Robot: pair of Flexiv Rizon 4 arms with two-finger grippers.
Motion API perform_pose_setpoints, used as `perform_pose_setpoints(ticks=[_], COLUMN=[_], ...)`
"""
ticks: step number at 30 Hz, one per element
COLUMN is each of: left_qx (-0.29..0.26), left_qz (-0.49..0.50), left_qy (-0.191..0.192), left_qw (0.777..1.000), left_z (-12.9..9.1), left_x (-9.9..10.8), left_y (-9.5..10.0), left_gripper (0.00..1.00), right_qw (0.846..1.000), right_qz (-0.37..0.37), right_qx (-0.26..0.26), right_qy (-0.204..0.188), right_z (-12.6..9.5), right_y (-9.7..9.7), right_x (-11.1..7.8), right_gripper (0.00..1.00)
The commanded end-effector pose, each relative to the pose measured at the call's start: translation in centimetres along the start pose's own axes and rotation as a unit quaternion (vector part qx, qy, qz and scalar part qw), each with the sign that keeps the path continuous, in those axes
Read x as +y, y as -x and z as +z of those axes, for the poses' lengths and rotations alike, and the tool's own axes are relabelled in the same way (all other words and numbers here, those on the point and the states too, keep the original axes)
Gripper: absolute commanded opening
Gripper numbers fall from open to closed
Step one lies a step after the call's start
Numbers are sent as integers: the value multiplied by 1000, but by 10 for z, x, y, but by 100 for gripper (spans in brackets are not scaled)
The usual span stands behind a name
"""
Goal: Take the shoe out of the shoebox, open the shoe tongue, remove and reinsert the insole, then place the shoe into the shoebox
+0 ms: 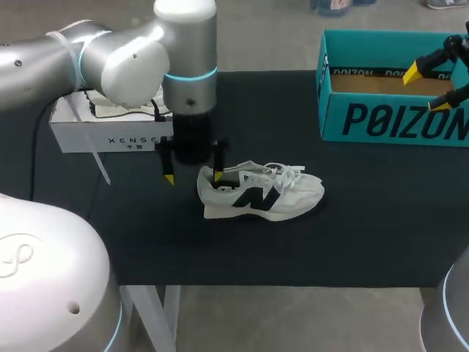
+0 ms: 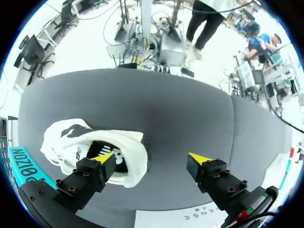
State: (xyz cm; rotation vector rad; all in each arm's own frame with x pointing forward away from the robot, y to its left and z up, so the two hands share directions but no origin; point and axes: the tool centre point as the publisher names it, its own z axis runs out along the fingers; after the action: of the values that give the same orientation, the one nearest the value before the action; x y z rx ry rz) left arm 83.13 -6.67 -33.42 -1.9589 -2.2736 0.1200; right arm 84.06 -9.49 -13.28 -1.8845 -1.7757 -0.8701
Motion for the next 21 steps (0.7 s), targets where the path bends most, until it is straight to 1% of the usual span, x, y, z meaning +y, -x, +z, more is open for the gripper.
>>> perform_pose_setpoints(ticks=[1,14,15,16,17,19,20,21], left_qx=[13,13,-40,-79,-101,-165,-187,-211], left_qz=[-62,-62,-132,-173,-206,-285,-328,-356], left_qy=[-87,-87,-85,-76,-52,-46,-30,-38], left_qw=[994,994,987,979,972,943,925,910], left_z=[-11,-11,-20,-27,-31,-42,-46,-49], left_x=[10,10,20,24,26,27,28,28], left_y=[1,1,3,3,2,-1,-3,-6], left_gripper=[100,100,100,100,100,100,100,100], right_qw=[1000,1000,1000,1000,1000,1000,1000,1000], right_qz=[1,1,1,1,1,1,1,1], right_qx=[-1,-1,-1,-1,-1,-1,-1,-1], right_qy=[0,0,0,0,0,0,0,0], right_z=[0,0,0,0,0,0,0,0], right_y=[0,0,0,0,0,0,0,0], right_x=[-1,-1,-1,-1,-1,-1,-1,-1], right_gripper=[100,100,100,100,100,100,100,100])
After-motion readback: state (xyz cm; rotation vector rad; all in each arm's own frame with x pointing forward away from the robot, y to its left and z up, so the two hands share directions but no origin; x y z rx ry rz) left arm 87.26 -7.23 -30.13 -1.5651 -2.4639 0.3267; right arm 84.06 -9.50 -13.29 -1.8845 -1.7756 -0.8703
